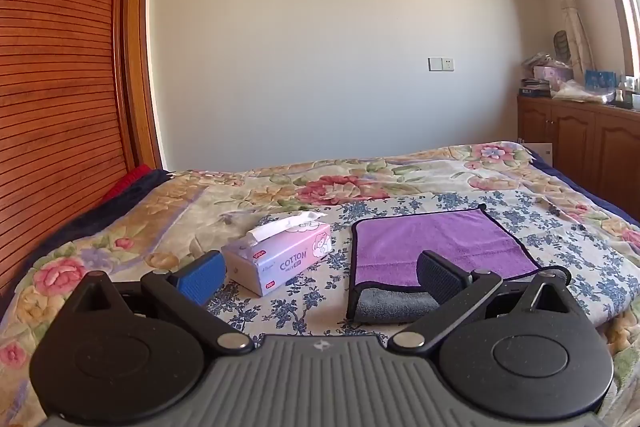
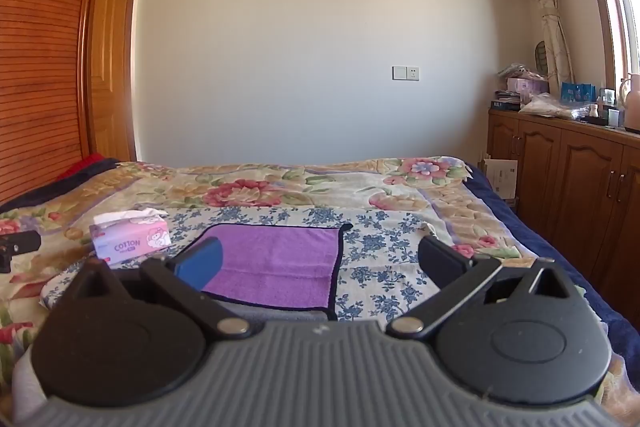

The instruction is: Fold towel

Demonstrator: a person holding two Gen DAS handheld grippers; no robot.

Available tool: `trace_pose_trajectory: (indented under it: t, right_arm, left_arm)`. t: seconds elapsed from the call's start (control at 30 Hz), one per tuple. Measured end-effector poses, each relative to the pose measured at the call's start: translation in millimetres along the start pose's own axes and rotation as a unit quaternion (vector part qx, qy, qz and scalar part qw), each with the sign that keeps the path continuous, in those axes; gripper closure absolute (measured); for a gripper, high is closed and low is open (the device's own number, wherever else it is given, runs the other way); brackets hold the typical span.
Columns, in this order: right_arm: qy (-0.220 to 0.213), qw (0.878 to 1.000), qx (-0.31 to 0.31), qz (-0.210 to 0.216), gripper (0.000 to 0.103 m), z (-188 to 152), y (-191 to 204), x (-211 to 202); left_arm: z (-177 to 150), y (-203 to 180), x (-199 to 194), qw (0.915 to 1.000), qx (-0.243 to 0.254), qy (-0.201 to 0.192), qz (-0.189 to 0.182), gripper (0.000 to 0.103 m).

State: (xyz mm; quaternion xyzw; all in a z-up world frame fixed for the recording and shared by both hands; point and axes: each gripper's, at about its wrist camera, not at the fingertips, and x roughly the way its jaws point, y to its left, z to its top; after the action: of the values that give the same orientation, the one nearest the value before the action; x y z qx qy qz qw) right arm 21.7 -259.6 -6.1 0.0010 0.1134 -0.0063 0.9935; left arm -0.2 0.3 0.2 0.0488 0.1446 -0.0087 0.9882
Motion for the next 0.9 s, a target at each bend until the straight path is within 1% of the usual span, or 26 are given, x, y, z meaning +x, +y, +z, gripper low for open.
trace_pose_trajectory:
  t: [0.23,0.27,0.9]
  right_arm:
    - [-0.004,1.0,0.009,0.002,0.0,-0.3,-1.0,0.4]
    - [-0.003,1.0,0.009,0.001,0.0,-0.3,-1.1,0.4]
    - [-0.005,1.0,0.008,0.001,0.0,0.2,-1.5,-0.2]
  left_arm:
    - [0.2,4.7,0.1,1.0,-0.001,0.002,-0.001,0.0]
    - [-0.1,-0.3,0.0,1.0,0.004,0.0,0.001,0.0]
    - [2.0,-1.5,-1.7,0.9999,0.01,-0.001,0.002,0.0]
